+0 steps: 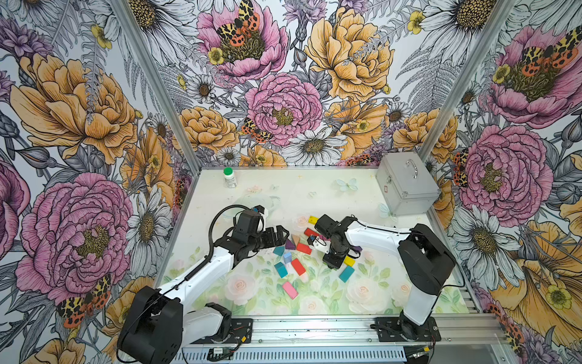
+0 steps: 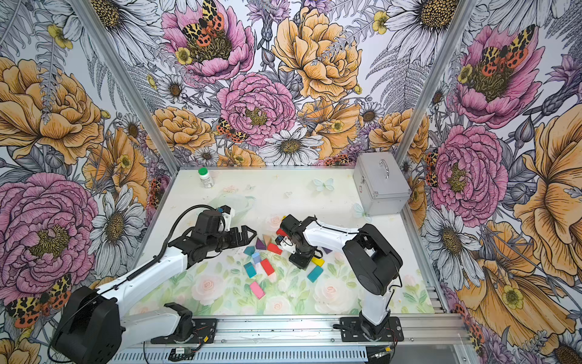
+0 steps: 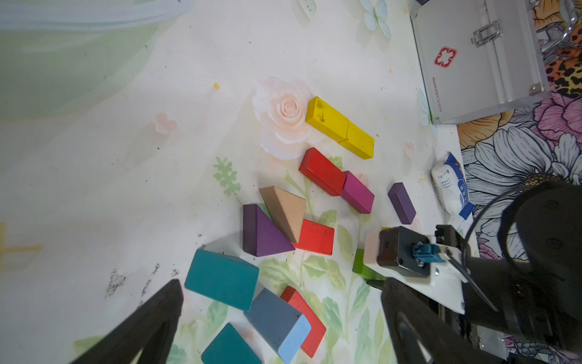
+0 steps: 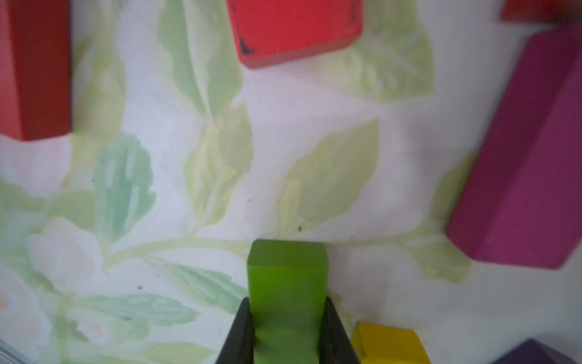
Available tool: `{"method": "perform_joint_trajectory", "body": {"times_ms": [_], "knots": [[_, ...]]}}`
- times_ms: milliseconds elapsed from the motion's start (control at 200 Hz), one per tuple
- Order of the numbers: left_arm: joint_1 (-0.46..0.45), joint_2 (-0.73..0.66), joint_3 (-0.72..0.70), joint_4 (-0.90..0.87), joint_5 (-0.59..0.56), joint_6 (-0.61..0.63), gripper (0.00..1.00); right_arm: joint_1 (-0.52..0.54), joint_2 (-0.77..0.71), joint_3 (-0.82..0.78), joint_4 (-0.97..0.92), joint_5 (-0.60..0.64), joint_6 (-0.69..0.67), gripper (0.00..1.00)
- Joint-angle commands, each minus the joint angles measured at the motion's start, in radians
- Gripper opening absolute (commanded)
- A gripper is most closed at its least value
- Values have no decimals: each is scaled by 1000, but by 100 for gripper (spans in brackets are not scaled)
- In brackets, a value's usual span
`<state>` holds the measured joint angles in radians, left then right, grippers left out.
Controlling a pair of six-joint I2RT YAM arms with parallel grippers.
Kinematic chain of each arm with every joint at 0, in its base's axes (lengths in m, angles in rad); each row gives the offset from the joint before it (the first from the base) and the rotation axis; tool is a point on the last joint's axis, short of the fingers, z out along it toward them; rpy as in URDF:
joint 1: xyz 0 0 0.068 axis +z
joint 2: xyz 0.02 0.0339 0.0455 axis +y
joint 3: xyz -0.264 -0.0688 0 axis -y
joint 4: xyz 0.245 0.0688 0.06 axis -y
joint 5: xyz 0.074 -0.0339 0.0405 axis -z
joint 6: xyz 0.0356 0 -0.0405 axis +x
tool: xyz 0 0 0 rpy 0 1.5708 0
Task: Assemble a piece of candy with building blocks
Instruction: Assemble the building blocks at the center of the board.
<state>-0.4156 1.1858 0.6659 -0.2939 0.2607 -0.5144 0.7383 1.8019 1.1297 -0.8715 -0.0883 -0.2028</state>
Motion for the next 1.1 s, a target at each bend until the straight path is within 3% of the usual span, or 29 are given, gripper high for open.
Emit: {"method": "perform_joint_trajectory", "body": {"times_ms": [0, 295, 1096], "knots": [[8, -2, 16, 25, 31, 20, 99, 3, 29, 45, -4, 25, -11, 13], [5, -10, 23, 30, 31, 14, 99, 0, 180, 243, 2, 64, -76, 13], [3, 20, 55, 30, 32, 17, 99, -98, 271, 336, -9, 73, -142, 14]]}}
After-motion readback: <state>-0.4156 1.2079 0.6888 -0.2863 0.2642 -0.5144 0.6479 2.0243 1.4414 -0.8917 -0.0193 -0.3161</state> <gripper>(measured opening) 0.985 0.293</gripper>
